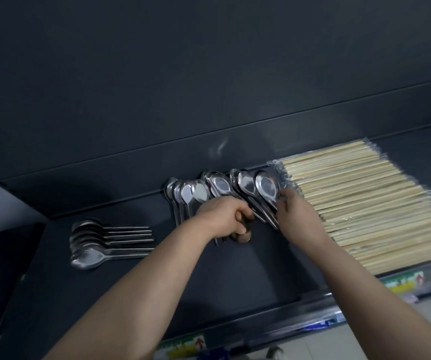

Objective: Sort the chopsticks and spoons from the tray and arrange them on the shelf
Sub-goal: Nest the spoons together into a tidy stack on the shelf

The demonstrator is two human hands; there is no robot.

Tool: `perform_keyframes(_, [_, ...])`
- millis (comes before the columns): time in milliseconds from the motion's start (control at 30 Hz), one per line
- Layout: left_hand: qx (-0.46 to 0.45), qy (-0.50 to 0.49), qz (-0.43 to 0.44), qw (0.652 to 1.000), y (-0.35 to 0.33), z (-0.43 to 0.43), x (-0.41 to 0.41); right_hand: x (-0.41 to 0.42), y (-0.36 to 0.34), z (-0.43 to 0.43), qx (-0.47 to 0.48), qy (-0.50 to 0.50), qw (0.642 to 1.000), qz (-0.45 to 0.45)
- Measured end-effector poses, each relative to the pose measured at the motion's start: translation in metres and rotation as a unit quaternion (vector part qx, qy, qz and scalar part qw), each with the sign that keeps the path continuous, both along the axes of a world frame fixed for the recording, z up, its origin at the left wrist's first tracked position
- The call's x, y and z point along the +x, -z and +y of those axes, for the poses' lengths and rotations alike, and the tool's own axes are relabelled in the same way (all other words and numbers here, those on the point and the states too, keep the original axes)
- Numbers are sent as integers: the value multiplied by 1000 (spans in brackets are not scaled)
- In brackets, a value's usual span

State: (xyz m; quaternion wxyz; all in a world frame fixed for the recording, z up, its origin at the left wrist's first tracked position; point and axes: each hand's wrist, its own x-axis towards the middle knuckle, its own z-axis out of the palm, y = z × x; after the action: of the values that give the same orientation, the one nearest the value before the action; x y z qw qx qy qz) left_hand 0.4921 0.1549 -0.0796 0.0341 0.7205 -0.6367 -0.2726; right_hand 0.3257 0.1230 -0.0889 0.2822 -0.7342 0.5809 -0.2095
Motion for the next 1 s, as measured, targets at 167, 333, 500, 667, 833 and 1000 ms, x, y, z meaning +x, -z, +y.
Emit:
perform_keyframes(167, [-53, 44, -68, 995, -11, -6, -9, -9, 1, 3, 22, 22, 999, -10])
perform_keyframes(333, [-56, 76, -95, 991, -18, -2, -7, -13, 2, 3, 42, 48, 997, -38])
perform_keyframes(500, [-42, 84, -93, 991, -13, 10, -7, -12, 3, 9, 41, 35, 997, -46])
perform_keyframes(667, [-70, 134, -153, 977, -12, 16, -6, -10, 9, 14, 59, 24, 997, -53])
perform_keyframes(833, [-167, 96, -142, 971, -14, 13, -7, -13, 6, 14, 72, 23, 996, -52])
perform_keyframes(1000, [-237, -127, 51, 962, -27, 7, -13, -9, 1, 10, 100, 17, 991, -85])
